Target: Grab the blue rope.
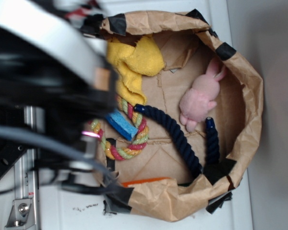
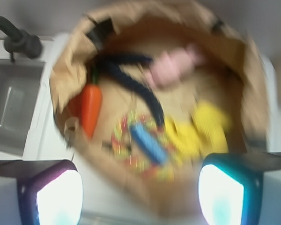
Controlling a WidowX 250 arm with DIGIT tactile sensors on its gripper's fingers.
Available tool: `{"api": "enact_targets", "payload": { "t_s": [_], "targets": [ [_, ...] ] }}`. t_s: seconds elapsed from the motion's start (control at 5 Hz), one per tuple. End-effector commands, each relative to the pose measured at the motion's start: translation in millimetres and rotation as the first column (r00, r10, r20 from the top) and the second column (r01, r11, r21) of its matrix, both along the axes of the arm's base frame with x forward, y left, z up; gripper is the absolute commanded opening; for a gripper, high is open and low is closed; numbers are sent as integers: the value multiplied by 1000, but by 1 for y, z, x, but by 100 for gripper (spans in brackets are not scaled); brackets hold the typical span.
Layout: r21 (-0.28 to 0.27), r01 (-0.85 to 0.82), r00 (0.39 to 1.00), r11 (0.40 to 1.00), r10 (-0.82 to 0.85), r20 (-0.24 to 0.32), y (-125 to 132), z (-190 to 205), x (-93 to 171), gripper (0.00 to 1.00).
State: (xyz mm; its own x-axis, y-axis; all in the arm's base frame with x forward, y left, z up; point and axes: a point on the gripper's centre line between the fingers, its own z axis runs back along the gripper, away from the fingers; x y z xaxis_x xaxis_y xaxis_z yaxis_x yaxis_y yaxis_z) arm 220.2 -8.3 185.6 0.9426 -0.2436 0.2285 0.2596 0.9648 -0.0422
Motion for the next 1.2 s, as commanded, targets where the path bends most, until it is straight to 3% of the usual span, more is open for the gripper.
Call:
{"api": "enact_targets", "payload": {
  "t_s": [0.0, 0.2, 0.4, 0.6, 0.8, 1.0],
  "targets": [
    [169, 280, 952, 945, -296, 78, -25, -76, 60, 100],
    [194, 326, 941, 925, -337, 29, -32, -117, 67, 100],
    [189, 385, 917, 903, -397, 32, -52, -135, 73, 100],
    [102, 473, 878, 875, -478, 37, -83, -147, 71, 33],
    [110, 458, 886, 882, -463, 18, -91, -153, 68, 0],
    [91, 397, 915, 913, -402, 39, -86, -151, 68, 0]
  ]
}}
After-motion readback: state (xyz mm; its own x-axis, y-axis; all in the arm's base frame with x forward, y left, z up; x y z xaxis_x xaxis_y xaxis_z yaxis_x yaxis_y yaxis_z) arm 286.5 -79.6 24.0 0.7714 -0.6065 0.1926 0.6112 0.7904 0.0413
